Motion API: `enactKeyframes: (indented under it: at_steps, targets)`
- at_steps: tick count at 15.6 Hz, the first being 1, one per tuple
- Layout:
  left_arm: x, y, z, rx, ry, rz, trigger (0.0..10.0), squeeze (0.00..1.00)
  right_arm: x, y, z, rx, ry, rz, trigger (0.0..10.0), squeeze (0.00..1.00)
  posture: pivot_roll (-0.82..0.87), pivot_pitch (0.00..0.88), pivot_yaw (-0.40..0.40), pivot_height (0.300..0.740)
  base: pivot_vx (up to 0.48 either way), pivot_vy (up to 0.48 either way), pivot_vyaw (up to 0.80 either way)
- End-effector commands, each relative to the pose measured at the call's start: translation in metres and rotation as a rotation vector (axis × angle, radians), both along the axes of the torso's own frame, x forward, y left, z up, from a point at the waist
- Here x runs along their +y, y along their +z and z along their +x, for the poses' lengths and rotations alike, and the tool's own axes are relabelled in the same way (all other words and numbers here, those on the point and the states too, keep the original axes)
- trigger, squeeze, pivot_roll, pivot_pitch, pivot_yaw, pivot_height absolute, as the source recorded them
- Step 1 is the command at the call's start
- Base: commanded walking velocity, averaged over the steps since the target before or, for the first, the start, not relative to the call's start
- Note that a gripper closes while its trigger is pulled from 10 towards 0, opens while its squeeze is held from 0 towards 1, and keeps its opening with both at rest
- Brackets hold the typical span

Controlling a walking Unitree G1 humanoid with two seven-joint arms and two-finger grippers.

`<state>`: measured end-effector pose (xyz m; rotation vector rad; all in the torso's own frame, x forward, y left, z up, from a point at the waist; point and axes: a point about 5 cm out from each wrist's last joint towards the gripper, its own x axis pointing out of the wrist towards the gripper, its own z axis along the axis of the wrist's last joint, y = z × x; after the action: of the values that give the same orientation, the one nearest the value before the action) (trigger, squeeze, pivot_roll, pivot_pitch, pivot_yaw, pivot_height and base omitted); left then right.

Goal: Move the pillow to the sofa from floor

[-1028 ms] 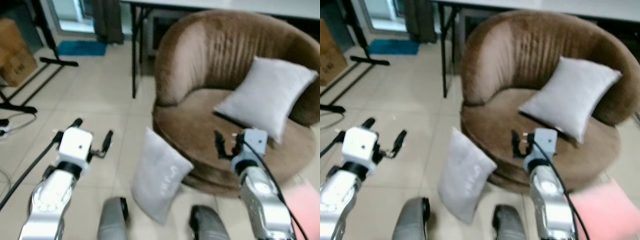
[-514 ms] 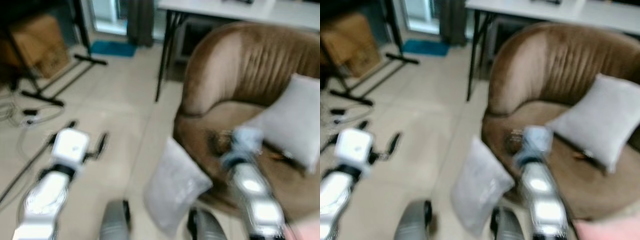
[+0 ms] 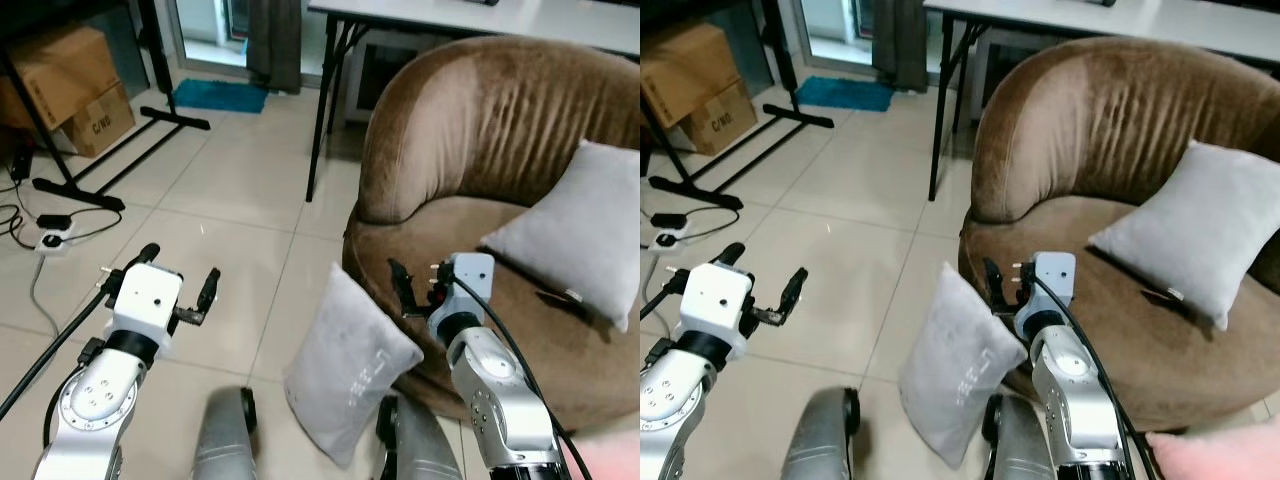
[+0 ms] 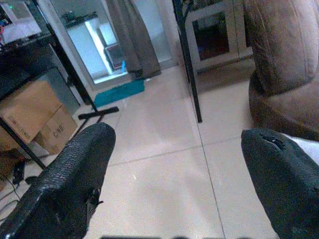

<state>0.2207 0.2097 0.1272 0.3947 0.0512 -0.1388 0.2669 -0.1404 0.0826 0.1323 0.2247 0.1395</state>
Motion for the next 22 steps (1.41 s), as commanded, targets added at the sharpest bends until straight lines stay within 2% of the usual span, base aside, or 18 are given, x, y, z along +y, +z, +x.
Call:
enactKeyframes:
  at_steps: [1, 5, 6, 7, 8, 11, 15, 16, 21, 22]
  targets:
    - [-0.003, 0.005, -0.001, -0.018, -0.033, 0.01, 10.0, 0.0, 0.001, -0.001, 0.003, 0.0, 0.023, -0.001, 10.0, 0.0, 0.12, 0.0, -0.063, 0.516, 0.0, 0.0, 0.0]
    - [-0.005, 0.005, -0.001, -0.001, -0.072, 0.026, 10.0, 0.0, 0.01, -0.013, 0.014, 0.038, 0.091, -0.03, 10.0, 0.0, 0.12, 0.0, -0.065, 0.481, 0.0, 0.0, 0.0]
    - [-0.007, 0.004, 0.001, 0.013, -0.107, 0.025, 10.0, 0.0, 0.016, -0.021, 0.021, 0.063, 0.124, -0.069, 10.0, 0.0, 0.13, 0.0, -0.065, 0.476, 0.0, 0.0, 0.0]
    - [-0.007, 0.004, 0.0, 0.017, -0.118, 0.024, 10.0, 0.0, 0.017, -0.023, 0.021, 0.07, 0.134, -0.057, 10.0, 0.48, 0.13, 0.0, -0.066, 0.476, 0.0, 0.0, 0.0]
    - [-0.012, 0.001, 0.001, 0.054, -0.192, 0.019, 10.0, 0.0, 0.019, -0.032, 0.033, 0.098, 0.136, -0.038, 10.0, 1.0, 0.14, 0.0, -0.07, 0.476, 0.0, 0.0, 0.0]
    - [-0.015, -0.001, -0.006, 0.124, -0.301, 0.011, 10.0, 0.0, 0.019, -0.049, 0.044, 0.203, 0.133, -0.085, 10.0, 1.0, 0.15, 0.0, -0.079, 0.476, 0.0, 0.0, 0.0]
    - [-0.018, 0.003, -0.029, 0.202, -0.406, 0.003, 10.0, 0.0, 0.012, -0.058, 0.053, 0.248, 0.098, -0.161, 10.0, 1.0, 0.18, 0.072, -0.065, 0.476, 0.0, 0.0, 0.0]
    - [-0.019, 0.007, -0.037, 0.218, -0.428, -0.002, 10.0, 0.0, 0.009, -0.059, 0.055, 0.253, 0.095, -0.189, 10.0, 1.0, 0.19, 0.103, -0.06, 0.476, 0.0, 0.0, 0.0]
    - [-0.017, 0.021, -0.058, 0.264, -0.47, 0.004, 10.0, 0.0, 0.003, -0.068, 0.051, 0.309, 0.082, -0.268, 10.0, 1.0, 0.21, 0.162, -0.04, 0.476, 0.0, 0.0, 0.0]
    - [-0.015, 0.026, -0.065, 0.279, -0.465, 0.012, 10.0, 0.0, 0.0, -0.072, 0.048, 0.334, 0.057, -0.26, 10.0, 0.0, 0.23, 0.178, -0.034, 0.476, 0.0, 0.0, 0.0]
